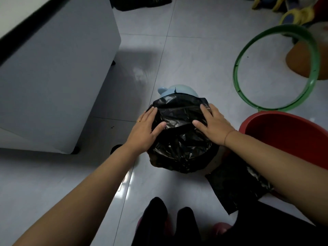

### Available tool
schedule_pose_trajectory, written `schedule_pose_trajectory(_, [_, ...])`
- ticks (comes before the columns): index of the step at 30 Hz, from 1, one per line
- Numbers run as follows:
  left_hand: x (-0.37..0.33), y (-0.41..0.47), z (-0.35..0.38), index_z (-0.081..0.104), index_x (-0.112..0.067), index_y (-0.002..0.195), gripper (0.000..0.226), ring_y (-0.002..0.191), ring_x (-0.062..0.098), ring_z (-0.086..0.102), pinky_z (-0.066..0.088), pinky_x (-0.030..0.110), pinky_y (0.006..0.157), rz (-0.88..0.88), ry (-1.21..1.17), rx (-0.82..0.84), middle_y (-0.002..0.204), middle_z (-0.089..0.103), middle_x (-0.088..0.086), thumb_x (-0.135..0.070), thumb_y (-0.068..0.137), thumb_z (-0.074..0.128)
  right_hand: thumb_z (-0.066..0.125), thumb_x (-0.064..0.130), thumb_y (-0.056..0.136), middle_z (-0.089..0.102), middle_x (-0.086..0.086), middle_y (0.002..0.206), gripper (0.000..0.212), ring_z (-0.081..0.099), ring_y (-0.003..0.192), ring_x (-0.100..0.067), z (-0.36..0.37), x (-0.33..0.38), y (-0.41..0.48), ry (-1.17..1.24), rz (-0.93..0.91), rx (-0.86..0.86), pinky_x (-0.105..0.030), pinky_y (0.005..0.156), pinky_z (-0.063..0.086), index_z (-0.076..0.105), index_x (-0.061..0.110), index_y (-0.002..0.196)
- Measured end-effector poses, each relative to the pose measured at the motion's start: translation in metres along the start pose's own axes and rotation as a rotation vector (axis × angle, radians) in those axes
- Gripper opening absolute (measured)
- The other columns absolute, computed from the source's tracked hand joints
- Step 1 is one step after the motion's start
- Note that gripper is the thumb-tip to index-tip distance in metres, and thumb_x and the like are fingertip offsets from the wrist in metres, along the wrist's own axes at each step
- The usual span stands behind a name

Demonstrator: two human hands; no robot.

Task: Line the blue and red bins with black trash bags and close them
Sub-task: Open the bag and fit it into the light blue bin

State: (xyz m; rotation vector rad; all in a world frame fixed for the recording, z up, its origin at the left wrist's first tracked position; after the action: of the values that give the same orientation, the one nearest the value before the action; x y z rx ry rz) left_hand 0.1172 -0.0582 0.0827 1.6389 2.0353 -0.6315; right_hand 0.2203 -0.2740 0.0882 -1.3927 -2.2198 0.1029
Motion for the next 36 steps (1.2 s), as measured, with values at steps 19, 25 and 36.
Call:
schedule_pose_trajectory(19, [-0.019, 0.038, 0.007, 0.032, -0.012, 0.143, 0.074, 0.138, 0.032, 0.028, 0.009, 0.050, 0.116, 0.128, 0.653, -0.184, 0.144, 0.038, 0.011, -0.048, 0.083, 0.054, 0.029, 0.062, 0.088, 0.044, -0.008, 0.137, 0.066, 0.040, 0.124, -0.032, 0.016, 0.043, 0.018, -0.408, -0.236, -0.327, -0.045, 0.100, 0.025, 0.035, 0.024, 0.141])
schedule_pose_trajectory(25, [-0.017, 0.061, 0.003, 0.029, -0.011, 0.143, 0.068, 0.130, 0.030, 0.040, 0.032, 0.044, 0.103, 0.065, 0.392, -0.161, 0.142, 0.042, 0.010, -0.048, 0.090, 0.049, 0.042, 0.044, 0.094, 0.049, -0.017, 0.128, 0.053, 0.047, 0.118, -0.036, -0.009, 0.039, 0.040, 0.072, -0.176, -0.308, -0.040, 0.097, 0.039, 0.038, 0.013, 0.136])
schedule_pose_trajectory(36, [0.004, 0.072, -0.003, 0.032, -0.024, 0.145, 0.068, 0.126, 0.028, 0.049, 0.039, 0.038, 0.098, -0.195, -0.050, -0.058, 0.140, 0.053, 0.007, -0.063, 0.090, 0.037, 0.034, 0.044, 0.097, 0.069, -0.013, 0.086, 0.053, 0.064, 0.076, -0.024, -0.015, -0.016, 0.072, 1.152, 0.351, -0.155, -0.030, 0.075, 0.054, 0.070, 0.005, 0.094])
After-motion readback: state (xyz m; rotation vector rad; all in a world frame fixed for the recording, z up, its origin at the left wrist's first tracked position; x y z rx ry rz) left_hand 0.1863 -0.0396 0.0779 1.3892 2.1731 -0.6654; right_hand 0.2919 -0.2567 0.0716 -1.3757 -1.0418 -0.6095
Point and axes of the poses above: each hand's wrist, its own y-axis towards the middle knuckle, its own z-axis out of the palm, x = y × z, the point moved 4 cm from there along y, towards the middle knuckle
